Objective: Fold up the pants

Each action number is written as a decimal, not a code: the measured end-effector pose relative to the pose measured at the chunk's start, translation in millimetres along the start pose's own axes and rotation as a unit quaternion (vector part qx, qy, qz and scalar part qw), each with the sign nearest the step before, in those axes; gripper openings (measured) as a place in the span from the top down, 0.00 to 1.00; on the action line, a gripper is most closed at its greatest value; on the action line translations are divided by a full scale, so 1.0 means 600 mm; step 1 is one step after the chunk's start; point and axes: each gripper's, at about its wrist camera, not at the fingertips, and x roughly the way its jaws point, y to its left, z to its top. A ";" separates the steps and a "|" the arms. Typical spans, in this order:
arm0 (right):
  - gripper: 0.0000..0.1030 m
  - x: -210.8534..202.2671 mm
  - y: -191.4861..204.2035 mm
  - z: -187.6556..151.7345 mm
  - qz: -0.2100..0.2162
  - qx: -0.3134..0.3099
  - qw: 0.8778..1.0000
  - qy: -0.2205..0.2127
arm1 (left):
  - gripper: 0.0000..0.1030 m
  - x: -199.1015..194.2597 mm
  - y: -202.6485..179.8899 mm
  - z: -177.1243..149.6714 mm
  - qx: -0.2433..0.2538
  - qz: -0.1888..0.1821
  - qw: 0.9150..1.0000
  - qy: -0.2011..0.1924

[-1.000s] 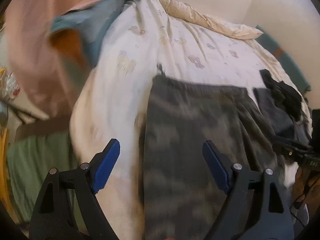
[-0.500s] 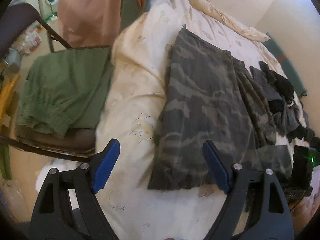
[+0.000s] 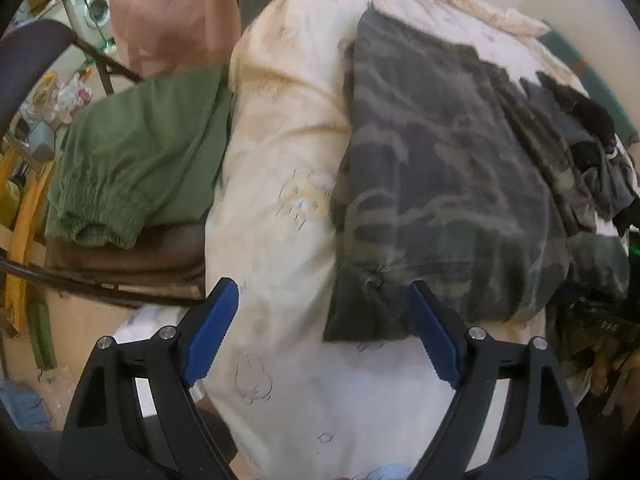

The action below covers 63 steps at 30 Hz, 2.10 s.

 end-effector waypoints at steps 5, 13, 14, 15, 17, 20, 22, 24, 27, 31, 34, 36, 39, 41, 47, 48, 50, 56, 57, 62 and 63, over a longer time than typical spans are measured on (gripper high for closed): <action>0.37 0.014 0.038 -0.003 0.019 -0.053 0.998 0.002 | 0.19 0.026 0.006 -0.022 0.009 -0.036 0.998 0.048; 0.88 0.016 0.066 0.005 0.042 -0.105 0.994 -0.010 | 0.66 0.065 -0.054 -0.020 0.094 -0.051 0.992 0.064; 0.88 0.006 0.062 0.005 0.049 -0.098 0.994 -0.015 | 0.75 0.065 -0.057 -0.021 0.099 -0.050 0.992 0.061; 0.89 -0.013 0.053 -0.003 0.057 -0.094 0.994 -0.021 | 0.80 0.065 -0.057 -0.020 0.099 -0.053 0.992 0.062; 0.91 -0.041 0.052 0.004 0.079 -0.088 0.992 -0.041 | 0.89 0.053 -0.049 -0.015 0.084 -0.065 0.992 0.061; 0.93 -0.092 0.054 0.009 0.118 -0.073 0.987 -0.074 | 0.91 0.016 -0.032 -0.006 0.080 -0.078 0.993 0.036; 0.93 -0.115 0.046 0.015 0.134 -0.056 0.986 -0.085 | 0.91 -0.011 -0.012 -0.006 0.063 -0.088 0.994 0.024; 0.94 -0.113 0.033 0.017 0.141 -0.038 0.987 -0.060 | 0.91 -0.022 -0.002 -0.009 0.058 -0.099 0.993 0.025; 0.94 -0.047 0.018 0.002 0.085 -0.004 0.996 0.026 | 0.91 -0.001 -0.014 -0.018 0.079 -0.080 0.992 0.048; 0.88 -0.005 0.026 -0.007 0.038 0.003 0.996 0.075 | 0.76 0.029 -0.026 -0.027 0.091 -0.020 0.992 0.085; 0.88 -0.043 0.034 -0.002 0.031 -0.001 0.997 0.066 | 0.72 0.000 -0.018 -0.028 0.066 -0.023 0.995 0.065; 0.88 -0.079 0.040 -0.003 0.041 -0.004 0.999 0.030 | 0.72 -0.033 -0.016 -0.022 0.049 -0.042 0.998 0.024; 0.88 -0.100 0.061 0.010 0.052 -0.019 0.998 -0.020 | 0.72 -0.069 -0.035 -0.004 0.045 -0.095 0.993 -0.044; 0.88 -0.079 0.077 0.029 0.073 -0.018 0.997 -0.023 | 0.67 -0.056 -0.065 0.003 0.063 -0.124 0.989 -0.041; 0.92 0.055 0.070 0.035 0.026 0.017 0.999 0.044 | 0.72 0.073 -0.082 0.003 0.058 -0.039 0.995 0.068; 0.96 0.066 0.061 0.030 0.016 0.025 0.998 0.051 | 0.74 0.080 -0.080 0.003 0.056 -0.032 0.995 0.075; 0.96 0.060 0.047 0.022 0.026 0.050 0.997 0.048 | 0.75 0.076 -0.086 0.003 0.057 -0.022 0.995 0.076; 0.87 -0.095 0.029 0.004 0.081 0.069 0.994 -0.014 | 0.48 0.021 -0.108 0.015 0.019 -0.067 0.997 0.037; 0.87 -0.128 0.018 -0.003 0.082 0.072 0.993 -0.032 | 0.46 0.007 -0.117 0.015 0.021 -0.077 0.997 0.024; 0.46 -0.281 -0.088 -0.060 0.026 0.138 0.984 -0.106 | 0.37 -0.037 -0.194 0.005 0.037 -0.132 0.991 -0.011; 0.47 -0.298 -0.110 -0.073 0.010 0.148 0.982 -0.114 | 0.37 -0.037 -0.210 0.000 0.039 -0.142 0.989 -0.008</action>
